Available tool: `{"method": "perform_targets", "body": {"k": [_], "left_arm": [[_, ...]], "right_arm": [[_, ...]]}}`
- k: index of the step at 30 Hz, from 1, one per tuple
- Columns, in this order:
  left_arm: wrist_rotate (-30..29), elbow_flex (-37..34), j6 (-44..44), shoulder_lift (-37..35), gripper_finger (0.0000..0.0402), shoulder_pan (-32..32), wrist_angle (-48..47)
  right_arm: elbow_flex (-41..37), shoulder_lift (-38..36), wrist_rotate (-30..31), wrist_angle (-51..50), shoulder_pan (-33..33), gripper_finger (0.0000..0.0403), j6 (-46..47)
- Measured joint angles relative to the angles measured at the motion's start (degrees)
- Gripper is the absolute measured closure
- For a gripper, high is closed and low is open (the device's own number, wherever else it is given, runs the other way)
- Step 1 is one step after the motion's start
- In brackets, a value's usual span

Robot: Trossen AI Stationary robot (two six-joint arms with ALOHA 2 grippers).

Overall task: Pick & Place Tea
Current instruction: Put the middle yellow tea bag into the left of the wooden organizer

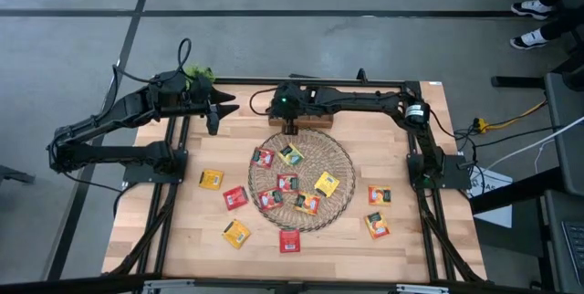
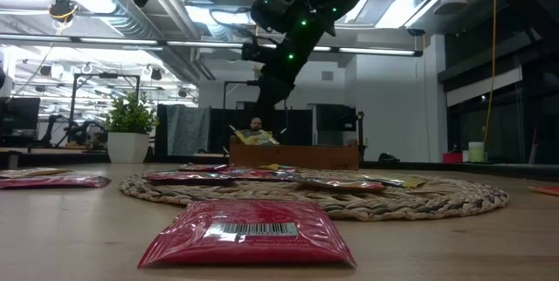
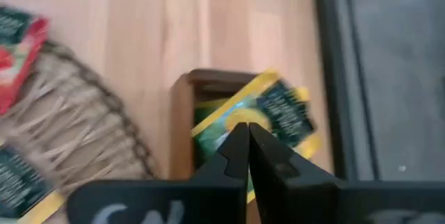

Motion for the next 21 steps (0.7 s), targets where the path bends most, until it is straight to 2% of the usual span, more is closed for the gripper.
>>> {"method": "perform_targets", "body": {"k": [10, 21], "left_arm": [[0.0, 0.0, 0.0, 0.0, 0.0233, 0.0, 0.0], [-0.2, 0.0, 0.4, 0.0, 0.0233, 0.0, 0.0]], "right_arm": [[-0.1, 4.2, -0.4, -1.7, 0.0, 0.0399, 1.2], [-0.1, 4.2, 0.6, -1.5, -1.7, 0.0401, 1.4]]}}
